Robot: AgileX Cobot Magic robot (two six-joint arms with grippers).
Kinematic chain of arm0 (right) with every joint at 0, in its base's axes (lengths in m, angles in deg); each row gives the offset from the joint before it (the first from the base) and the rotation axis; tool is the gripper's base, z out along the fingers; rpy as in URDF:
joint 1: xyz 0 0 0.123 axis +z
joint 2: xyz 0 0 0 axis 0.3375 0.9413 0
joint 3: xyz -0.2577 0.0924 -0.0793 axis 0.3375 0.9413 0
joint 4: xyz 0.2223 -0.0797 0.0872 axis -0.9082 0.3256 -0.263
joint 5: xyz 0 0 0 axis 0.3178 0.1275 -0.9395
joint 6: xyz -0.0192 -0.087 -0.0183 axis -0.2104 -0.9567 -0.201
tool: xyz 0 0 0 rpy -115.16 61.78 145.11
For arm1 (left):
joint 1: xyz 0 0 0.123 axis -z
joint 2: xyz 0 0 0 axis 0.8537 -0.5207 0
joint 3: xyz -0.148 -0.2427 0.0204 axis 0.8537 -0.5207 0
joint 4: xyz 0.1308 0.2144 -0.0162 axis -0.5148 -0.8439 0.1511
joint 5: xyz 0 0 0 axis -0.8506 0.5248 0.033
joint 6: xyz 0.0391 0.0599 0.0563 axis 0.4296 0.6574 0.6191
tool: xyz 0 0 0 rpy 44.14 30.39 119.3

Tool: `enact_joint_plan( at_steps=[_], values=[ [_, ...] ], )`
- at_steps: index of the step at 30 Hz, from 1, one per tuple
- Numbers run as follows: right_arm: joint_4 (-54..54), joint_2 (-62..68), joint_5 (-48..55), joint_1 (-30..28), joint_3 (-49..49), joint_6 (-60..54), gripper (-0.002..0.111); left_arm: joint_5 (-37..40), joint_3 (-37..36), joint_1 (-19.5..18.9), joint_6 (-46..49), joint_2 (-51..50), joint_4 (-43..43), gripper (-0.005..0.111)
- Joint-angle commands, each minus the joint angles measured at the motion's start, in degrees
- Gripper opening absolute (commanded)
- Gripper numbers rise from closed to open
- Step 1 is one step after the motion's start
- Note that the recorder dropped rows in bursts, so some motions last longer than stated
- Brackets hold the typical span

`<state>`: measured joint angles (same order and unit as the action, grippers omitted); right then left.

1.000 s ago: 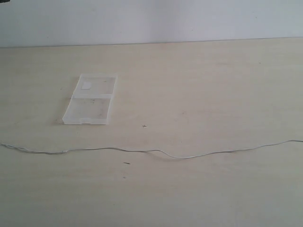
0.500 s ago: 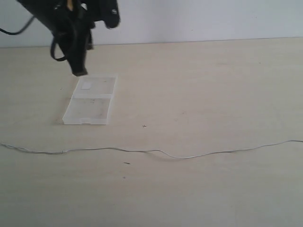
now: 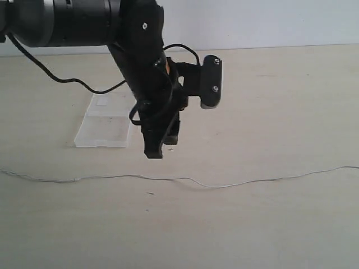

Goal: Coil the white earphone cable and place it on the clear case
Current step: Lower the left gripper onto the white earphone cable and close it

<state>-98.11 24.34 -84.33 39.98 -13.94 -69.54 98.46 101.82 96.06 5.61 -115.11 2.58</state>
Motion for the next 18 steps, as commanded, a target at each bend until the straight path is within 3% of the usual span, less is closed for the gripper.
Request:
enact_joint_plan(
  at_steps=[1, 12, 18],
  values=[
    [0.13, -0.4, -0.53, -0.3, 0.25, -0.49, 0.0, -2.41, 0.41, 2.17, -2.57, -1.4, 1.67, 0.05],
    [0.36, -0.4, -0.53, -0.3, 0.25, -0.49, 0.0, 1.49, 0.41, 3.78, -5.66, -6.27, 2.27, 0.05],
    [0.36, -0.4, -0.53, -0.3, 0.25, -0.49, 0.0, -0.11, 0.41, 3.78, -4.15, -8.24, 4.11, 0.05]
  ],
)
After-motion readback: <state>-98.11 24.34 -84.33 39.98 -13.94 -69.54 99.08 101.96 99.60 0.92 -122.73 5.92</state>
